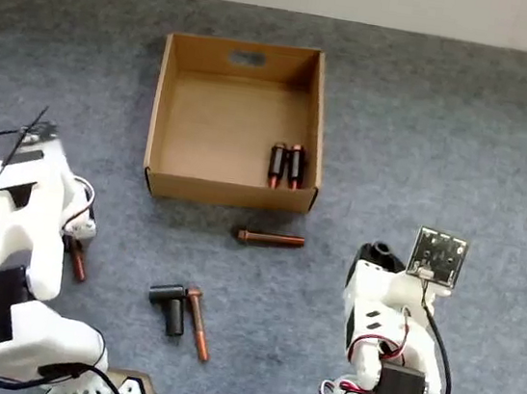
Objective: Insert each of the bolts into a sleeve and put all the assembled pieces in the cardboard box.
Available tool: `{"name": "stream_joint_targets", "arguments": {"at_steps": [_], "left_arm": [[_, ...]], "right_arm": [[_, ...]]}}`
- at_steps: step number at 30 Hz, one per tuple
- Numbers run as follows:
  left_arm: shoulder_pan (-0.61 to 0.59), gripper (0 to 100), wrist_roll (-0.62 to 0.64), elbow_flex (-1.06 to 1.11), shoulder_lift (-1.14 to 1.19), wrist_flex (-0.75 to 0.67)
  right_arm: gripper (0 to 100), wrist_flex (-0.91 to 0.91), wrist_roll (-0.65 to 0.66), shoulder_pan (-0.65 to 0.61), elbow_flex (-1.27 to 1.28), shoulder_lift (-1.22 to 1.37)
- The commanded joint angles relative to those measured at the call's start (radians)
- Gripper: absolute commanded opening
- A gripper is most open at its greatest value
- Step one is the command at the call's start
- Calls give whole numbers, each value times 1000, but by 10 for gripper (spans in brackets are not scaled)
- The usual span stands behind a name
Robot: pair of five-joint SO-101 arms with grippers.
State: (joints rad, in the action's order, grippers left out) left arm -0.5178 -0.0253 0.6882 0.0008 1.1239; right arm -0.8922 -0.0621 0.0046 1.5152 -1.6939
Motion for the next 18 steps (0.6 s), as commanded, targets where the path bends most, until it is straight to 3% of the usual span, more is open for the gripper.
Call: {"name": "stream_joint_targets", "arguments": {"at_steps": [1, 6, 14, 18], "left_arm": [[28, 8, -204, 1, 2, 63], [-18, 7, -212, 42, -94, -25], [-27, 14, -356, 282, -440, -135], [-25, 131, -361, 297, -444, -133]], "right_arm": [[5, 1, -8, -7, -4, -10], [5, 1, -8, -7, -4, -10], [5, 2, -8, -7, -4, -10], [5, 2, -8, -7, -4, -10]]}}
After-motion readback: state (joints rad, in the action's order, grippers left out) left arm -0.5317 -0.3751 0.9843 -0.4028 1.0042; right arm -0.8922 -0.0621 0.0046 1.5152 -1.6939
